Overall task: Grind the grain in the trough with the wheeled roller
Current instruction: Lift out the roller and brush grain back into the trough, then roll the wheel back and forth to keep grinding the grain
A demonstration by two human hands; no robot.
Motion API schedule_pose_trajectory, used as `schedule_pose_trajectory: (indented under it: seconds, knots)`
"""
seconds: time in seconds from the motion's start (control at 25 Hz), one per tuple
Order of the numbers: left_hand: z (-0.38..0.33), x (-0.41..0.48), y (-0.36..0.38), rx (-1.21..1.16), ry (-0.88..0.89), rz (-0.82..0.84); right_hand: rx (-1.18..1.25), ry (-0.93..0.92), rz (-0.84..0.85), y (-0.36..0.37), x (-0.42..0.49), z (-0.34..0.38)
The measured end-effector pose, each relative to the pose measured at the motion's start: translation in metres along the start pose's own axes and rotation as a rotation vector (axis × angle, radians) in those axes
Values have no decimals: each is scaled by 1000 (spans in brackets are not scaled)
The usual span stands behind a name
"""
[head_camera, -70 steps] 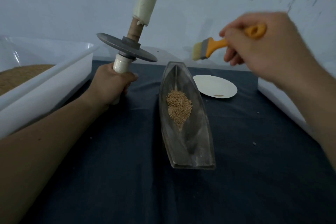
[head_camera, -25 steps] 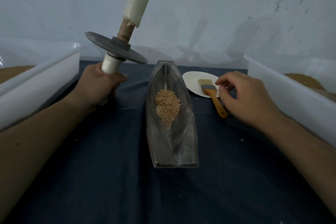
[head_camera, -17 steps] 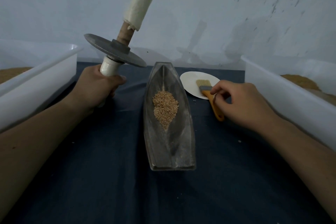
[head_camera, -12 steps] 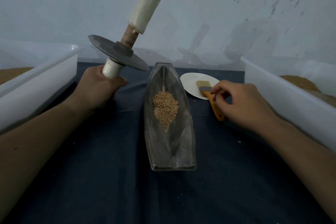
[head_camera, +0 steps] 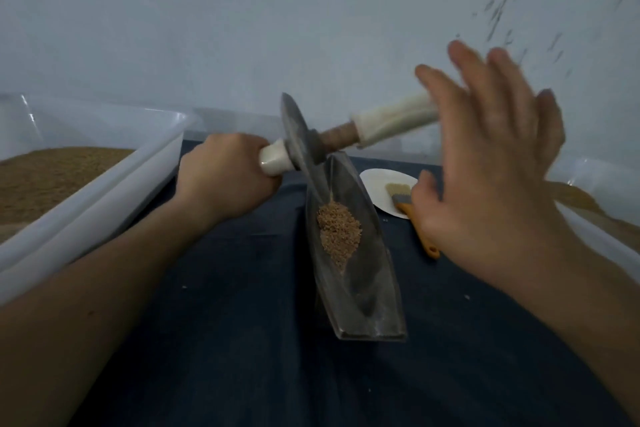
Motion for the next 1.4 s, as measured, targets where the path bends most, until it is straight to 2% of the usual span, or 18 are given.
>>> schedule_pose_trajectory:
  seconds: [0.08, 0.16, 0.44, 0.6, 0.88, 1.08, 1.4]
  knots:
    - [-16, -3, -7, 95, 100, 49, -219, -1, 278, 18, 6, -6]
    - [-29, -6, -11, 154, 172, 93, -261, 0, 455, 33, 14, -21]
    - [-42, -14, 2, 264, 216, 226, -120, -110, 599, 68, 22, -29]
    - [-46, -19, 15, 374, 242, 257, -90, -40, 752, 93, 14, -34]
    - [-48, -10, 25, 530, 222, 213, -37, -15, 791, 118, 27, -38]
    - [-47, 5, 38, 568, 232, 183, 9, -22, 820, 137, 38, -42]
    - [-40, 36, 50, 532, 208, 213, 19, -11, 771, 153, 62, -49]
Point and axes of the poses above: each hand's wrist, its own x-axis towards the middle knuckle, its own y-axis out of the palm, z = x × y, the point moved 5 cm from there along x, towards the middle knuckle, and after that the axes turned 5 degrees about z, right-handed, at the moved point
